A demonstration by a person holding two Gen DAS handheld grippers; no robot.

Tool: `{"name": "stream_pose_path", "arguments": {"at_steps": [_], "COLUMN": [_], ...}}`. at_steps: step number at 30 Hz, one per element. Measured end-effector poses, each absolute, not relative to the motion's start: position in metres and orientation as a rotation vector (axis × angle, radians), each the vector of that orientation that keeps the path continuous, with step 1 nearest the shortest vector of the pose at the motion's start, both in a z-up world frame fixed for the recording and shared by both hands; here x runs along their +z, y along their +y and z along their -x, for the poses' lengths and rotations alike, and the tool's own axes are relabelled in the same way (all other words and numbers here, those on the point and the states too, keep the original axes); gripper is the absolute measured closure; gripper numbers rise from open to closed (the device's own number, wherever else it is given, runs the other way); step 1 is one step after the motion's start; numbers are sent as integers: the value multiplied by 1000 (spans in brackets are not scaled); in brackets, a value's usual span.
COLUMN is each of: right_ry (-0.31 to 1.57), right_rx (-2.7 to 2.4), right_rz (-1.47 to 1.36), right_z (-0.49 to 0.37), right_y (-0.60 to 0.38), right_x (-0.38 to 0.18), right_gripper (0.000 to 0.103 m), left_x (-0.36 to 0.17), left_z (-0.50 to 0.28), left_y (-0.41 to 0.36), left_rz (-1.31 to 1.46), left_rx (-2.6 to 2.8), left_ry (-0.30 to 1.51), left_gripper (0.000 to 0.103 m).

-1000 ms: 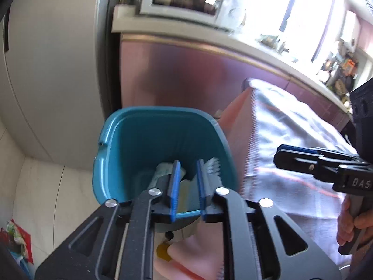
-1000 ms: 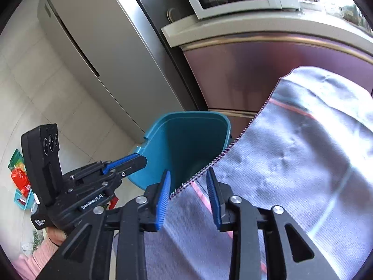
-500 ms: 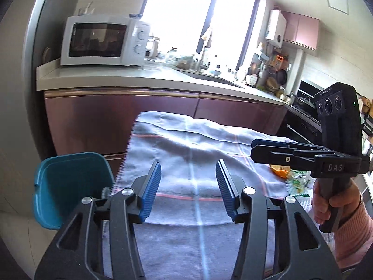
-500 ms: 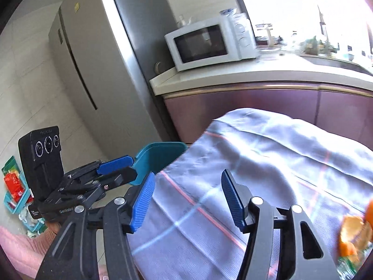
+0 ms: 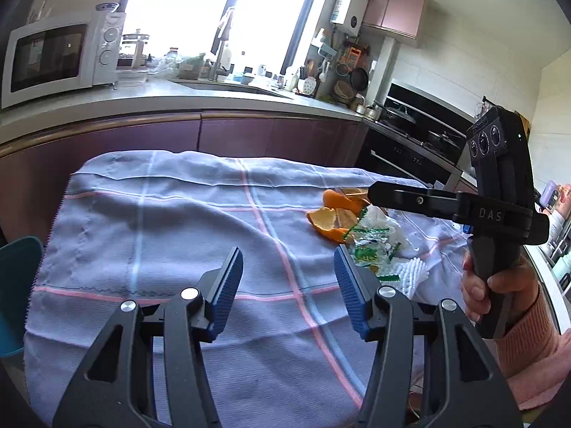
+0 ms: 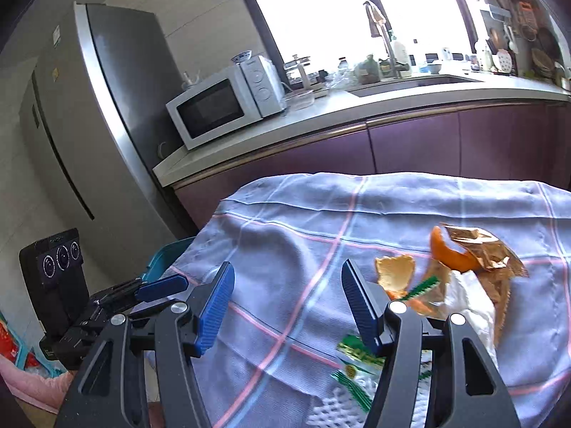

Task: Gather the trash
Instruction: 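Move both tools back over the wrappers and peel on the cloth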

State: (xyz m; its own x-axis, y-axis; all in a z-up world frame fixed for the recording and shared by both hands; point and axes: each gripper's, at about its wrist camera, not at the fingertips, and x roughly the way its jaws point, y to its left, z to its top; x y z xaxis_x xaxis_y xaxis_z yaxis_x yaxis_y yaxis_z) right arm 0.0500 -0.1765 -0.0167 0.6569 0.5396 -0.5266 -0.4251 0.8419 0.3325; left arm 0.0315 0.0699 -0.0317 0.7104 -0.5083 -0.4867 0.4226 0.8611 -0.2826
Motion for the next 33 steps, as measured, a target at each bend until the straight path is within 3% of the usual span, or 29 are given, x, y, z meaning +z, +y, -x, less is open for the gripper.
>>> {"name": "stream_pose_path", "arguments": {"at_steps": [19, 33], "right_ry": [692, 799], "right_rx": [346, 364], "right_rz": [-298, -352], "right_z": [-38, -24], "right_y": [-263, -275], "right_x": [-55, -90], "right_gripper": [43, 43], "left_x": [-71, -88], "left_z": [-61, -76], "left_y": [-33, -48], "left_rz": [104, 101], "left_rx": [-742, -755], "left_ry": [752, 831], "left_gripper": [50, 50]}}
